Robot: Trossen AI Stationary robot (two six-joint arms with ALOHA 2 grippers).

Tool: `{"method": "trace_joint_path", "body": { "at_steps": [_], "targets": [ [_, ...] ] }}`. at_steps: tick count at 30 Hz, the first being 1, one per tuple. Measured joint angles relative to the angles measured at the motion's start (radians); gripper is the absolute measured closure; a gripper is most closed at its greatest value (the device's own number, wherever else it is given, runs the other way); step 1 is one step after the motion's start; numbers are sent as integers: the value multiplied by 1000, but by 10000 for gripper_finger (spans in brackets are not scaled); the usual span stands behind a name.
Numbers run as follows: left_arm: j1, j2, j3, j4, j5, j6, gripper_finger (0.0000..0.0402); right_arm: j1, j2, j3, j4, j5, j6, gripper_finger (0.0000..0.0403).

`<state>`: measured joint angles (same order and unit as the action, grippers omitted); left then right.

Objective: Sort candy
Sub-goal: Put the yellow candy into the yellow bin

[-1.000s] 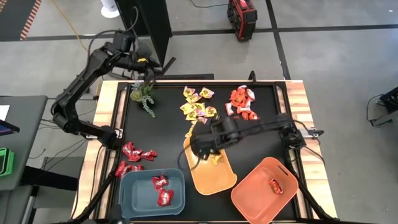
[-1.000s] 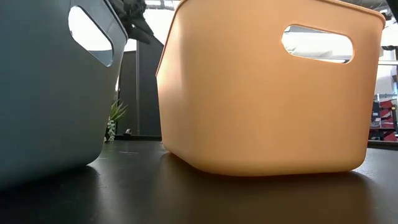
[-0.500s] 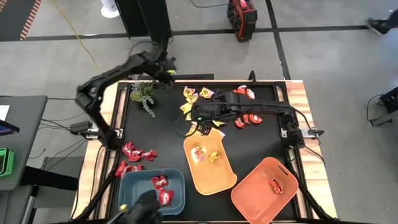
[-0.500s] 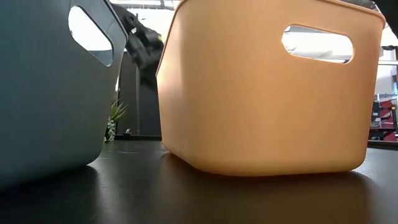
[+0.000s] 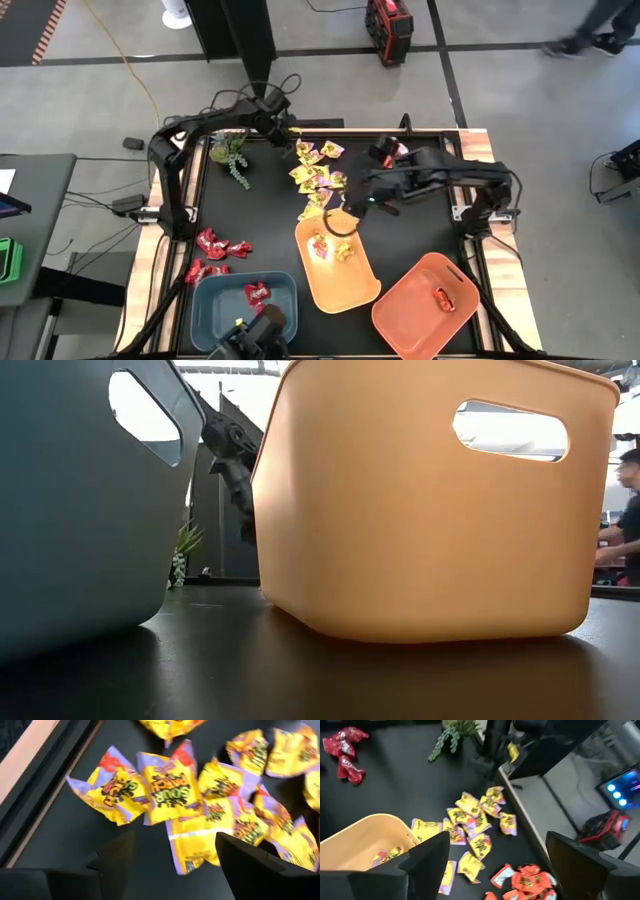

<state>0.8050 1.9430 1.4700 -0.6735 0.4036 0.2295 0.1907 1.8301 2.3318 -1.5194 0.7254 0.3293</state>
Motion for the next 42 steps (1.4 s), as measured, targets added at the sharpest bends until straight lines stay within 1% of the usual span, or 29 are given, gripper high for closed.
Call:
{"method": "trace_joint_path", "body": {
  "at_steps": [4, 7, 11, 15, 23, 26, 29, 31, 32, 39, 42],
  "targets": [
    [-3, 22, 0, 44, -67, -71, 124, 37, -16, 0, -3, 44, 2, 58],
    [-1, 27, 0, 77, -77, -144, 124, 56, -14, 0, -12, 66, 2, 58],
    [-5, 48, 0, 108, -111, -256, 124, 66, -10, 0, -13, 68, 1, 58],
    [-14, 74, 0, 103, -118, -269, 124, 65, -10, 0, -14, 70, 2, 58],
    [-14, 73, 0, 116, -117, -294, 125, 64, -10, 0, -11, 70, 2, 58],
    [-20, 73, 0, 75, -109, -236, 131, 64, -10, 0, -12, 70, 2, 58],
    [-20, 66, 19, -61, -59, -93, 137, 64, -10, 0, -13, 70, 2, 58],
    [-23, 61, 42, -145, -58, 2, 138, 64, -10, 0, -14, 70, 2, 58],
    [-26, 61, 44, -160, -58, 28, 138, 64, -10, 0, -15, 70, 1, 58],
    [-103, 71, 46, -167, -58, 146, 137, 64, -10, 0, -22, 70, -15, 58],
    [-143, 71, 45, -153, -79, 189, 137, 64, -10, 0, -22, 70, -25, 58]
  ]
}}
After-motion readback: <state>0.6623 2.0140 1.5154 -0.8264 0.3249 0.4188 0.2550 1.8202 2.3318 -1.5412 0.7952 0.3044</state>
